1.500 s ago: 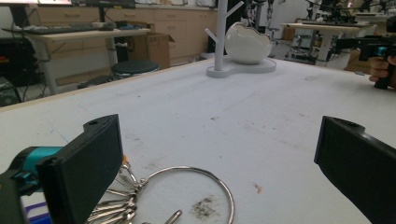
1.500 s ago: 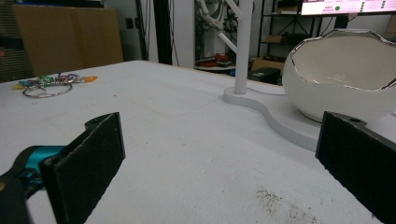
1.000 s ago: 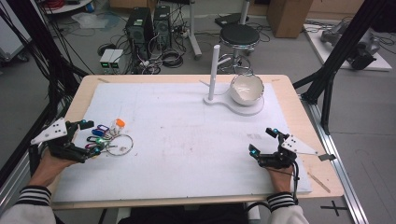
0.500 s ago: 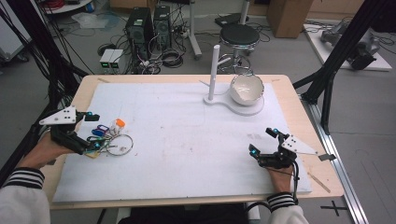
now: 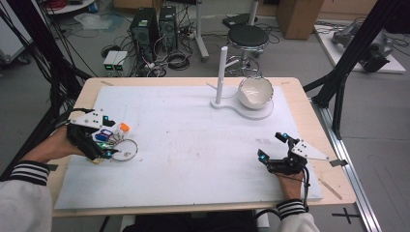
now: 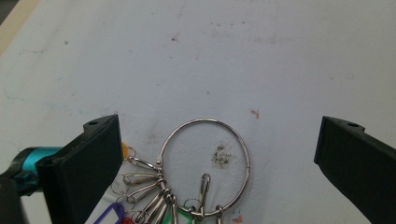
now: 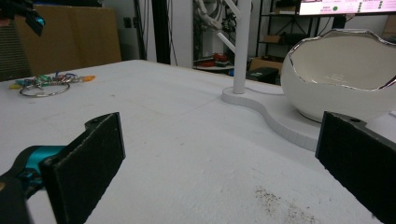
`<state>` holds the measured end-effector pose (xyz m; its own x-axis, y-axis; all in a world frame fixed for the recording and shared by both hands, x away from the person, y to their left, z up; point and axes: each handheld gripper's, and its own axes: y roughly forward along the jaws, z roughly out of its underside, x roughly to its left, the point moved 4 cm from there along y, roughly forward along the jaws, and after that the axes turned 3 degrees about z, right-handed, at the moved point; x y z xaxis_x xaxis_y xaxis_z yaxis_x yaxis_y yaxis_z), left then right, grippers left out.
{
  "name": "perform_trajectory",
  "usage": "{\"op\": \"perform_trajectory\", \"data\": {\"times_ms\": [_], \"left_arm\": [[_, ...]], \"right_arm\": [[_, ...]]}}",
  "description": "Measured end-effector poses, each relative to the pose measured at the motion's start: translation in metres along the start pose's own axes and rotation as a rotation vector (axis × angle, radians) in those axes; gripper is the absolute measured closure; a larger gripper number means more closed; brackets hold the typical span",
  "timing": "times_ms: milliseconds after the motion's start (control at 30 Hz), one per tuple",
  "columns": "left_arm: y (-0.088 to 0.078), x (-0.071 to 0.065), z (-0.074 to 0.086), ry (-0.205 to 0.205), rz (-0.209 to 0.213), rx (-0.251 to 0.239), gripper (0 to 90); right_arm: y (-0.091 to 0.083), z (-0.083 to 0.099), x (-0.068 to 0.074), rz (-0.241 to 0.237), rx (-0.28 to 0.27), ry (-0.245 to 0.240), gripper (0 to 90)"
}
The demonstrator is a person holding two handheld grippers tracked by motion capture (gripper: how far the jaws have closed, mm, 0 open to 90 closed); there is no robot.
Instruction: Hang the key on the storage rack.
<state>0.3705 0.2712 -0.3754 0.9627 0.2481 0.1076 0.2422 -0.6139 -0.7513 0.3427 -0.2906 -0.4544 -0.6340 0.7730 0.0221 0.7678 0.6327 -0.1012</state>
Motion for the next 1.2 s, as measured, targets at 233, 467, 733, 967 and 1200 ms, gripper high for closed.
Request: {"op": "perform_trajectory", "data": {"times_ms": [233, 467, 733, 967, 1200], "left_arm": [[0.009, -0.004, -0.010, 0.079, 0.041, 0.127, 2.3], [0.016, -0.005, -0.016, 0.107, 0.067, 0.182, 6.7], [0.032, -0.008, -0.012, 0.147, 0.094, 0.303, 10.5], [0.042, -0.011, -0.011, 0.179, 0.095, 0.369, 17.2], [0.053, -0.016, -0.008, 0.164, 0.122, 0.432, 22.9]], "right_arm": [[0.000, 0.000, 0.000, -0.001, 0.000, 0.001, 0.8], [0.000, 0.000, 0.000, -0.002, -0.003, -0.004, 0.8], [0.000, 0.000, 0.000, -0.001, -0.001, 0.003, 0.8], [0.000, 0.000, 0.000, -0.001, 0.001, 0.001, 0.8], [0.000, 0.000, 0.000, -0.002, -0.003, -0.003, 0.8]]}}
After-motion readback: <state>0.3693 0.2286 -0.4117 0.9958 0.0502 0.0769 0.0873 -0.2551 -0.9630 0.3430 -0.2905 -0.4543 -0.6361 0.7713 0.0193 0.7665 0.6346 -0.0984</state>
